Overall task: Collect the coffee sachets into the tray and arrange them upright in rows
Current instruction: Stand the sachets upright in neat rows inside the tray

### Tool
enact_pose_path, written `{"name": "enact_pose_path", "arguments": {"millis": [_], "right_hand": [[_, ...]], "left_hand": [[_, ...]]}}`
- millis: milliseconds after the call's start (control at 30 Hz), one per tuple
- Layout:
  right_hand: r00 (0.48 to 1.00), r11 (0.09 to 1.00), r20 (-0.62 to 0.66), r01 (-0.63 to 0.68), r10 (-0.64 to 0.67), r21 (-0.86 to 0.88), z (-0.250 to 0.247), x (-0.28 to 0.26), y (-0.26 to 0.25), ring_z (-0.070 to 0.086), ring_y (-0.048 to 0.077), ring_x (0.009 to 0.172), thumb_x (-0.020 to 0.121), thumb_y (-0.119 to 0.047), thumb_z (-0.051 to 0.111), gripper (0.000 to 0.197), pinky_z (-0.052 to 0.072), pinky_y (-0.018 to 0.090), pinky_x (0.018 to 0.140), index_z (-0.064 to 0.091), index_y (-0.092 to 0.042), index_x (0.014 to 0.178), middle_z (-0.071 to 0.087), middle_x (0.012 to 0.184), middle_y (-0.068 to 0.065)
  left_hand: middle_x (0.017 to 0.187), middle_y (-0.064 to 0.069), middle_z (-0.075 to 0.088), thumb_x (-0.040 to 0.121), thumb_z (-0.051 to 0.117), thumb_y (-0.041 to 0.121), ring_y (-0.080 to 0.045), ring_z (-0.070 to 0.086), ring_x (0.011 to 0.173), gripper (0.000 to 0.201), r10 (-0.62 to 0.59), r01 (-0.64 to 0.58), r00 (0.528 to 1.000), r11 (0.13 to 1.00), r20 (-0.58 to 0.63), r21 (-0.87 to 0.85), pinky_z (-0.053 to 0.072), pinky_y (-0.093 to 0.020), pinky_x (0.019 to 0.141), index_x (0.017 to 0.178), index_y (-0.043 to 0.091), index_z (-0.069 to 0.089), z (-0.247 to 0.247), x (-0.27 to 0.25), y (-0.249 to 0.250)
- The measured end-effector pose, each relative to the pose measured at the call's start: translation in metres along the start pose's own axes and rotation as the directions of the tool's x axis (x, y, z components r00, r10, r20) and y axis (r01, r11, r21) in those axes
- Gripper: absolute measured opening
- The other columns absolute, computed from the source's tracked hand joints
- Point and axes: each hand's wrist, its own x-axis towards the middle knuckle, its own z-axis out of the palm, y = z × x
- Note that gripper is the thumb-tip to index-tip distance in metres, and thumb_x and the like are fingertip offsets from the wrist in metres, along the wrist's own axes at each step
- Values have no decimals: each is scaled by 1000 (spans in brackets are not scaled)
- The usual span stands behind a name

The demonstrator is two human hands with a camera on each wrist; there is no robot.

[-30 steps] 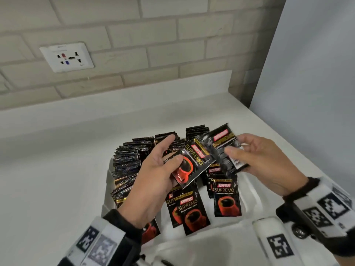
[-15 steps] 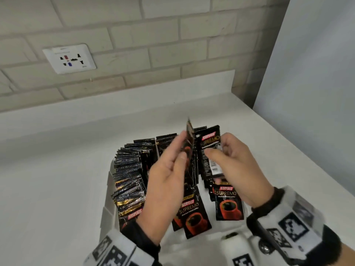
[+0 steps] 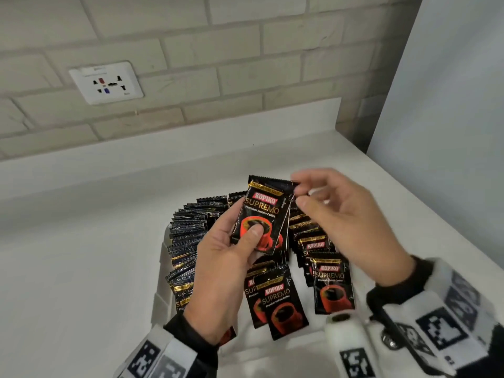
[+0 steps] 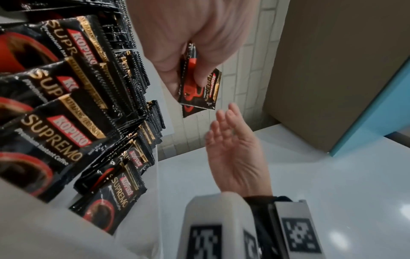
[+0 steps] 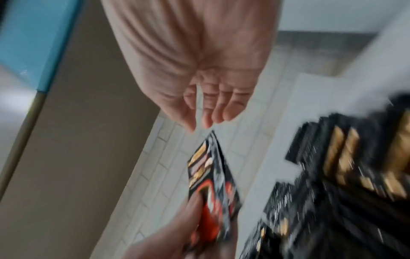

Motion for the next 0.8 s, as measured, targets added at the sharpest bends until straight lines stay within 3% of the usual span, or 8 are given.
{"name": "enact_pose_path", "arguments": {"millis": [133, 267, 367, 467, 533, 600, 667, 800], "right_hand": [[960, 940, 279, 94, 1, -327, -18, 19, -15, 48, 0, 104, 72, -24, 73, 63, 38, 14, 85, 32, -54, 110, 50, 116, -16], [898, 940, 432, 77, 78, -331, -24, 34, -19, 64, 5, 84, 74, -6, 73, 41, 50, 24, 81, 55, -38, 90, 67, 91, -10], [874, 855, 463, 125, 144, -503, -35, 37, -12, 57, 0, 68, 73, -8, 74, 32, 46, 23, 71, 54, -34, 74, 62, 75, -12], [737, 698, 560, 169, 380, -696, -40, 30, 4, 49, -3, 67, 77, -15, 72, 34, 38, 20, 63, 45, -36, 70, 54, 74, -17], [621, 599, 591, 232, 514, -766, -38, 22, 18, 45, 0, 66, 79, -18, 70, 34, 36, 19, 61, 41, -32, 68, 49, 74, -16], [558, 533, 588, 281, 586, -798, -32, 16, 30, 42, 7, 64, 81, -19, 68, 31, 32, 18, 55, 39, -24, 71, 48, 75, -8], [548, 456, 581, 362, 602, -813, -25, 14, 37, 40, 11, 62, 82, -22, 66, 27, 31, 20, 52, 40, -19, 75, 48, 78, -2], [622, 260, 549, 496, 559, -828, -14, 18, 36, 44, 15, 61, 82, -23, 61, 16, 31, 22, 50, 53, -13, 93, 40, 64, -6]], "left_hand": [[94, 9, 74, 72, 61, 1, -8, 68, 83, 42, 36, -39, 998, 997, 48, 69, 56, -20, 69, 102, 30, 64, 6, -3, 2], [103, 11, 72, 80, 61, -5, -11, 66, 100, 46, 23, -53, 989, 976, 143, 213, 54, -25, 87, 108, 31, 62, 14, -8, 2], [115, 16, 65, 80, 66, 8, -2, 58, 111, 48, 10, -73, 985, 929, 173, 363, 49, -19, 92, 109, 45, 57, 7, -10, 6], [117, 28, 58, 80, 68, 18, 11, 53, 108, 45, 56, -113, 989, 879, 136, 462, 43, -13, 88, 108, 50, 54, -8, -11, 16], [116, 28, 60, 80, 67, 16, 11, 55, 106, 43, 76, -119, 991, 871, 109, 477, 43, -13, 85, 109, 47, 57, -17, -12, 23], [112, 28, 63, 81, 66, 12, 9, 57, 104, 41, 80, -108, 994, 872, 79, 478, 42, -10, 79, 108, 42, 60, -26, -13, 28], [108, 27, 65, 82, 65, 8, 8, 59, 101, 39, 73, -87, 996, 879, 48, 469, 42, -9, 75, 105, 39, 61, -33, -14, 31], [104, 24, 67, 82, 63, 0, 4, 62, 97, 42, 64, -54, 998, 882, -5, 468, 41, -12, 76, 100, 38, 63, -47, -18, 35]]}}
